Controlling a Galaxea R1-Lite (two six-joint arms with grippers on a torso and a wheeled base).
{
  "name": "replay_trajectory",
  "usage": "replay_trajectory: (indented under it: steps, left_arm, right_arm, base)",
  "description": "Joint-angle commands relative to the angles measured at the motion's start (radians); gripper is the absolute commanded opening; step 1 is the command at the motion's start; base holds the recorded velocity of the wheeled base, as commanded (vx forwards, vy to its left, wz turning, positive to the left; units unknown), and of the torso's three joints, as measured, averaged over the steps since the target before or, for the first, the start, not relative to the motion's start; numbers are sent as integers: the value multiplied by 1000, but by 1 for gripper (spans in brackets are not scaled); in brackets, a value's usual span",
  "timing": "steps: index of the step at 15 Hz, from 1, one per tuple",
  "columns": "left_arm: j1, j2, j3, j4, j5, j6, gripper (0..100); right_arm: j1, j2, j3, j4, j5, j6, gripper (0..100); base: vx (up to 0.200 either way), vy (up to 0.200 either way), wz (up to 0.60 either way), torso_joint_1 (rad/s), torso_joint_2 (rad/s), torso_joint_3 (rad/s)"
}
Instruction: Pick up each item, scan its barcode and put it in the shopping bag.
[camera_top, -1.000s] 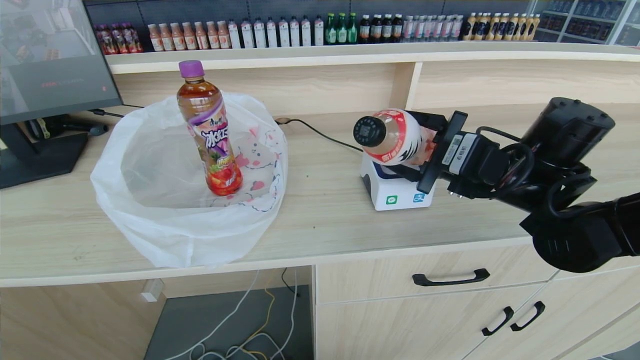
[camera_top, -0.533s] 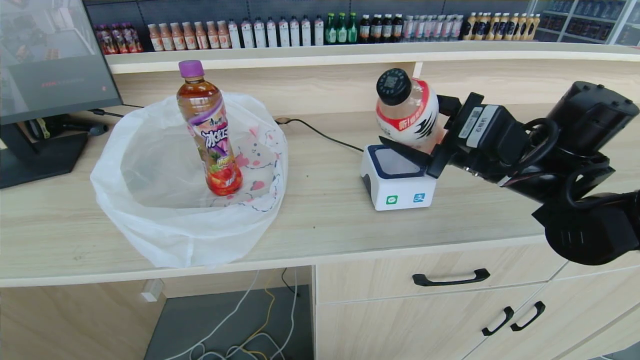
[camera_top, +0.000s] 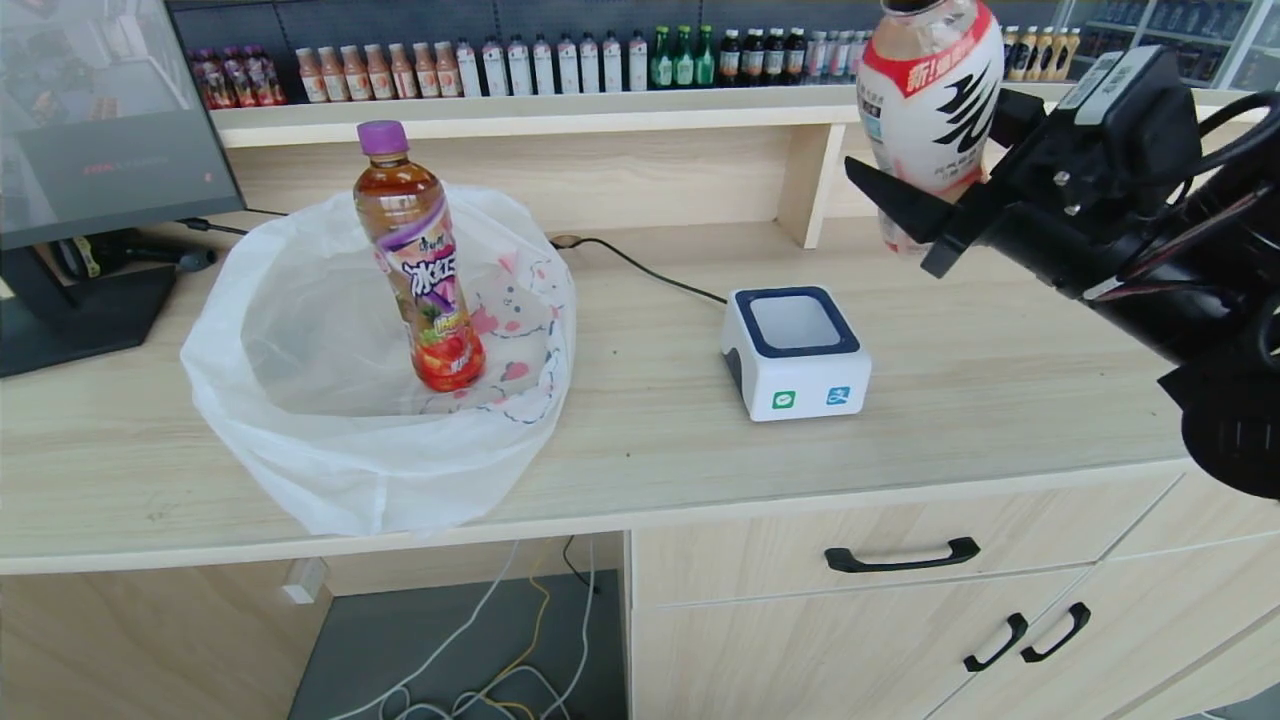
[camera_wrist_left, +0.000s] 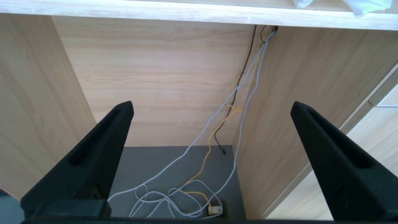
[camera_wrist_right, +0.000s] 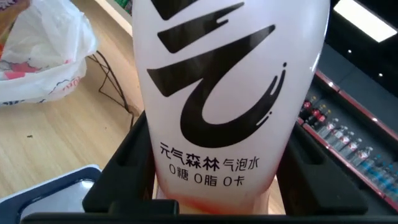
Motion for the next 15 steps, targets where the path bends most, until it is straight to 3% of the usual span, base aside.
replay_trajectory:
  steps: [1,10,14,15]
  left_arm:
    - [0,0,0,0,0,0,100]
    - [0,0,0,0,0,0,100]
    - [0,0,0,0,0,0,100]
    - [0,0,0,0,0,-2,100]
  right_arm:
    - [-2,-32,-1,-6,-53,59,0]
    - [-57,-27,-10,-81,-303,556,0]
    - [-57,-35,44,-84,-374,635,0]
    - [-52,-38,48,-87,-451,681,0]
  base:
    - [0,0,0,0,0,0]
    - [0,0,0,0,0,0]
    - [0,0,0,0,0,0]
    - [0,0,0,0,0,0]
